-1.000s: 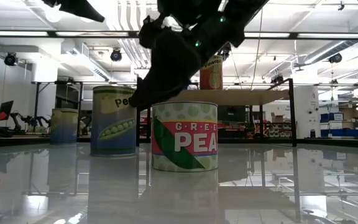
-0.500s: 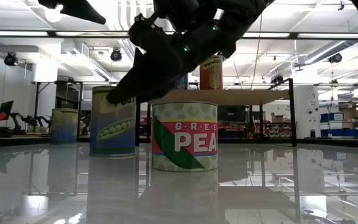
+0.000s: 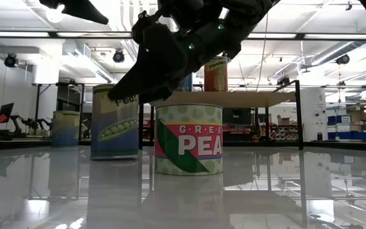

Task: Pick and place cans onto a shelf
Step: Put the canned peas on the shelf

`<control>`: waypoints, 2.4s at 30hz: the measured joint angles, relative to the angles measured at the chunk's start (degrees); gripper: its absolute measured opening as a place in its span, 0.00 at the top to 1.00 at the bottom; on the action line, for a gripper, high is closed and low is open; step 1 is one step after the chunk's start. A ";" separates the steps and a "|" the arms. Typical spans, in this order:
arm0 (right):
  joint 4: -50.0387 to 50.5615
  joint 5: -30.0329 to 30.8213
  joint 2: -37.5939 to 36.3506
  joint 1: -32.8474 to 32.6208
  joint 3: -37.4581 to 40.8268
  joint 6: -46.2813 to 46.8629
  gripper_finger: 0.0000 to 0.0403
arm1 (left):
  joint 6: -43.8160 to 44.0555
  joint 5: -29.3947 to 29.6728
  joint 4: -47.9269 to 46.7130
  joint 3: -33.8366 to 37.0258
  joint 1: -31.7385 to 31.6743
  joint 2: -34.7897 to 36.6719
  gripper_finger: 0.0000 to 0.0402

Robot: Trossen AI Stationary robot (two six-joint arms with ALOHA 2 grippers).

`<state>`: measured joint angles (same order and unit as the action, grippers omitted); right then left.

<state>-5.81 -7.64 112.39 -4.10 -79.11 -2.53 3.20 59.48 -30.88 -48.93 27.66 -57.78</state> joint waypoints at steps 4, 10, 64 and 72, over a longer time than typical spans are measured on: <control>1.45 0.00 -3.00 0.00 0.00 2.25 0.21 | 0.00 0.00 0.01 0.00 0.00 0.01 1.00; 9.84 0.10 -11.87 0.00 -0.28 4.49 0.23 | 0.00 0.00 0.52 0.00 0.00 0.02 1.00; 28.86 -9.24 -47.27 48.88 17.72 -7.86 0.23 | -2.04 -0.02 1.65 -0.11 -0.02 0.02 1.00; 26.49 -11.37 -40.81 49.70 14.79 -11.28 0.21 | -2.51 -0.02 1.78 -0.11 -0.02 0.02 1.00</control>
<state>20.67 -19.01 71.58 45.60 -64.32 -13.81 0.69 59.46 -29.10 -49.04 27.64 -57.76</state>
